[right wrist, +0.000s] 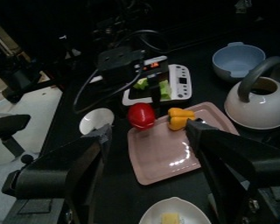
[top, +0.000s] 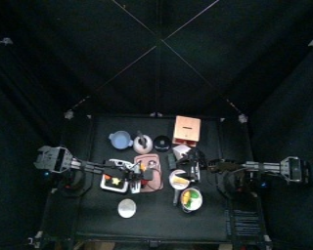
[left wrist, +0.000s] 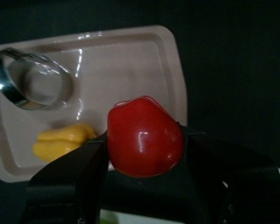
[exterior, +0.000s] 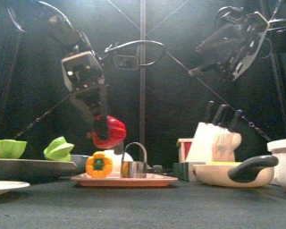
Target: Place apple on plate
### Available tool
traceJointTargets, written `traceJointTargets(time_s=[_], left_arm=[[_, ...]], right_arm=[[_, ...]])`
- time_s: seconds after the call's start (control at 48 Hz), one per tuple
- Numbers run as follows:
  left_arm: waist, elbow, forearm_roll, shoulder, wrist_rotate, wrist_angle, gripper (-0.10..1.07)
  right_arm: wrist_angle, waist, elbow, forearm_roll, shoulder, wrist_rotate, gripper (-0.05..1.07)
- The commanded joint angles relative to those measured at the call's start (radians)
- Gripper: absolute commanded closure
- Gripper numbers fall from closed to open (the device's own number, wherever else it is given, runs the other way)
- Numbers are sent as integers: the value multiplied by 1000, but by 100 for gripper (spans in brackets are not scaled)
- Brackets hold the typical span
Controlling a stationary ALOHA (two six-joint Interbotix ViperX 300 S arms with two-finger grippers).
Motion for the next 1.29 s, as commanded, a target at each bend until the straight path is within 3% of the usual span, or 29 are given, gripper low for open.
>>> traceJointTargets(time_s=[0.0,0.354,0.812,1.271], left_arm=[[21,2,5,6,3,-97,19],[32,-20,-18,106,2,-190,17],[38,-12,-52,110,2,-245,-2],[51,-2,-95,87,-2,-255,-3]], right_arm=[[-8,0,-20,3,-5,-2,4],[-8,-3,-20,3,-5,0,4],[-8,-2,-20,3,-5,0,4],[-6,-2,-18,3,-5,0,4]])
